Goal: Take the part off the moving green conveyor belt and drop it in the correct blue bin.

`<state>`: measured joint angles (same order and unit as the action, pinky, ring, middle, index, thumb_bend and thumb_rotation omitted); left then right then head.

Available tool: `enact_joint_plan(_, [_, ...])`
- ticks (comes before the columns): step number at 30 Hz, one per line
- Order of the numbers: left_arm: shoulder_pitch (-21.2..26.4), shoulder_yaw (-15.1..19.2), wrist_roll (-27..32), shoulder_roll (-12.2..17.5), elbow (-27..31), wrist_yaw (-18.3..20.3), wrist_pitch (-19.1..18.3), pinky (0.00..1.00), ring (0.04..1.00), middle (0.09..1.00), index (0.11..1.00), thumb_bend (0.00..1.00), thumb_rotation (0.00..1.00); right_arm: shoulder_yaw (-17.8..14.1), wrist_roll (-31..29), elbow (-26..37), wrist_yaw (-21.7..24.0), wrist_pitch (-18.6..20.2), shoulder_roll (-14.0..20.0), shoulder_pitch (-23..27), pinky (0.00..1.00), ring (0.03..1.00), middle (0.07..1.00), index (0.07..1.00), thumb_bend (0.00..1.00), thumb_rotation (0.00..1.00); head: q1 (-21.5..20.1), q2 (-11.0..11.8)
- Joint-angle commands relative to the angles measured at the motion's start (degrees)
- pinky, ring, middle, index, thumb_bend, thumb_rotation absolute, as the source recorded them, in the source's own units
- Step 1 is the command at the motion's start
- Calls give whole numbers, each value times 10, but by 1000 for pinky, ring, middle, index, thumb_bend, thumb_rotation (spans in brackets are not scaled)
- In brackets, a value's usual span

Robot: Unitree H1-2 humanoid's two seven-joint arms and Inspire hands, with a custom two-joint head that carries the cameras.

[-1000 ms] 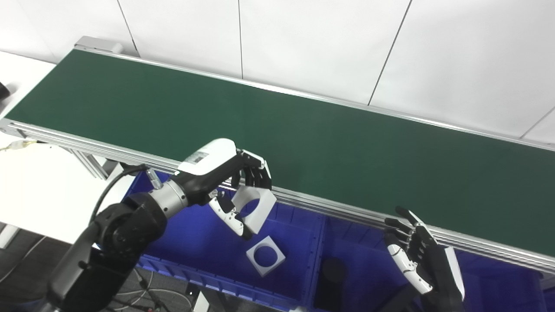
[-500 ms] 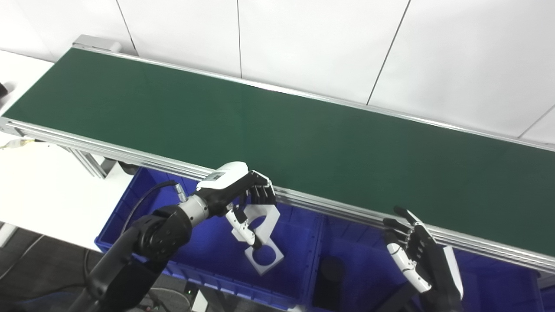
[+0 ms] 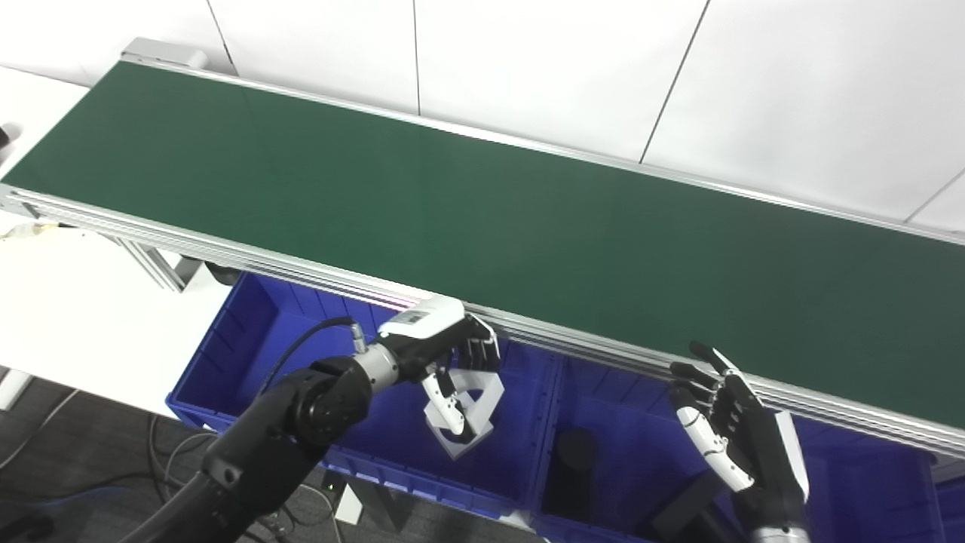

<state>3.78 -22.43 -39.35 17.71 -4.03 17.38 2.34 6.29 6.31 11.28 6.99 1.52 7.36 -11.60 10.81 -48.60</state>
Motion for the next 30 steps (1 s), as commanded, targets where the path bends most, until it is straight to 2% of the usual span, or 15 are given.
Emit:
enact_joint_plan(1, [20, -4, -10, 6, 5, -1, -2, 451, 438, 475, 505, 505, 0, -3, -2, 25, 2, 9, 3, 3, 657, 718, 759, 854, 404, 504, 0, -1])
enact_joint_plan(5, [20, -8, -3, 8, 9, 6, -4, 449, 436, 477, 505, 504, 0, -3, -2, 26, 3, 11, 6, 4, 656, 719, 760, 855, 400, 505, 2, -3])
enact_joint_plan(12, [9, -16, -10, 17, 59, 33, -21, 467, 431, 468, 510, 504, 0, -4, -5, 26, 5, 12, 7, 5, 656, 718, 762, 861, 389, 487, 1, -5])
enact_joint_plan(22, [5, -20, -20, 19, 59, 25, -16, 505, 440, 464, 511, 504, 0, -4, -4, 26, 6, 14, 7, 6, 659, 721, 763, 857, 399, 497, 0, -4])
enact_joint_plan(27, [6, -16, -17, 19, 65, 38, -28, 511, 443, 468, 510, 505, 0, -3, 0, 24, 4, 14, 6, 6, 655, 718, 760, 855, 398, 496, -2, -3])
enact_joint_plan(30, [7, -14, -14, 20, 73, 49, -40, 559, 478, 476, 511, 510, 0, -3, -1, 23, 4, 13, 5, 7, 656, 720, 760, 856, 397, 492, -2, -2])
